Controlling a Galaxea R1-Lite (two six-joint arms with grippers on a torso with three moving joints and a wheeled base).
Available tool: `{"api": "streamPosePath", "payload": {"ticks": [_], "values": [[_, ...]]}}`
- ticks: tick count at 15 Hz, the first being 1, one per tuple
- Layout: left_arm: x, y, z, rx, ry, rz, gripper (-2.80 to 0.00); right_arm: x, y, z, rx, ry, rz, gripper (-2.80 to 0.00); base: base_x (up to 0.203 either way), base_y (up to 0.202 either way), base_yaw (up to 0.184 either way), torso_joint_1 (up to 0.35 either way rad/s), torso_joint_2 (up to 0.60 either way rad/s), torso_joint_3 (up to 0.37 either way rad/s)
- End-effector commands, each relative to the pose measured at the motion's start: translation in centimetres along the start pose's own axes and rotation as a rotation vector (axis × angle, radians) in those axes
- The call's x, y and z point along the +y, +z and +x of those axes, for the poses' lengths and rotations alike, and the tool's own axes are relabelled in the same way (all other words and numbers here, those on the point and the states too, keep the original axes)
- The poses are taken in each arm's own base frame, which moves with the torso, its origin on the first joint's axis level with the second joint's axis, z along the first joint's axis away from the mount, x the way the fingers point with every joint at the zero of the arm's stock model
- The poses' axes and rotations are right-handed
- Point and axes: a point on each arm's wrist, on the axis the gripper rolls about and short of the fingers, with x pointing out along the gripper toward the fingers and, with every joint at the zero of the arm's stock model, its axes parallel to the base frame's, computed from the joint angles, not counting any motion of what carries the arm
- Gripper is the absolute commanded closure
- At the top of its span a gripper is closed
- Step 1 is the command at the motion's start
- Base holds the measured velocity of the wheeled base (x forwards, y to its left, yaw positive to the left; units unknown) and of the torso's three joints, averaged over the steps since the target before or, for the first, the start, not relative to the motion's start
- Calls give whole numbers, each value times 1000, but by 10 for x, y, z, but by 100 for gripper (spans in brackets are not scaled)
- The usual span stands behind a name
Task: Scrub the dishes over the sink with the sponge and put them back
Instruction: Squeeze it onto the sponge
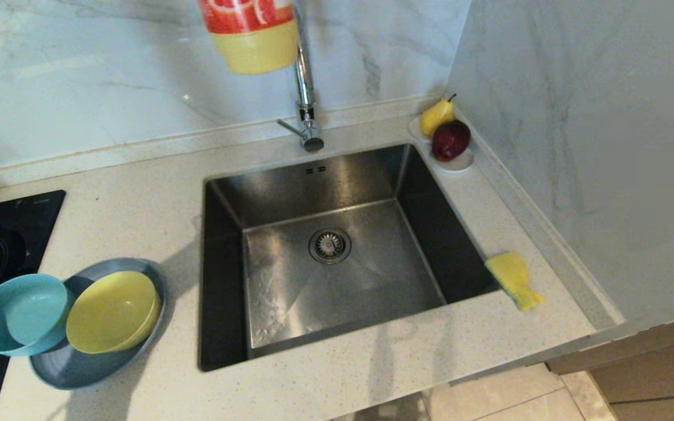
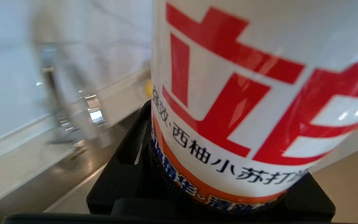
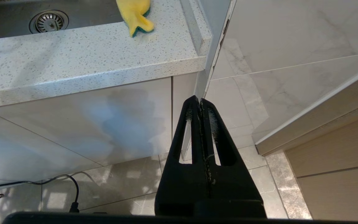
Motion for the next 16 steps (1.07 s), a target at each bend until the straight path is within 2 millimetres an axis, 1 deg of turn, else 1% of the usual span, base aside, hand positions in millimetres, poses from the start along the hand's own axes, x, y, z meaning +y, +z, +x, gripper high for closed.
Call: {"api": "streamPosePath", "payload": {"ticks": [1, 5, 9, 11, 15, 16], "values": [[-22, -27, 35, 76, -37, 29, 0, 0, 0, 0, 0, 0, 0, 0, 0, 0, 0, 0, 0, 0], [-45, -46, 52, 133, -58, 41, 0, 0, 0, 0, 0, 0, 0, 0, 0, 0, 0, 0, 0, 0], [-67, -68, 64, 207, -34, 63, 0, 0, 0, 0, 0, 0, 0, 0, 0, 0, 0, 0, 0, 0], [-79, -80, 69, 241, -38, 75, 0, 0, 0, 0, 0, 0, 0, 0, 0, 0, 0, 0, 0, 0], [-100, -112, 75, 357, -44, 149, 0, 0, 0, 0, 0, 0, 0, 0, 0, 0, 0, 0, 0, 0], [-103, -117, 76, 370, -45, 155, 0, 0, 0, 0, 0, 0, 0, 0, 0, 0, 0, 0, 0, 0]]}}
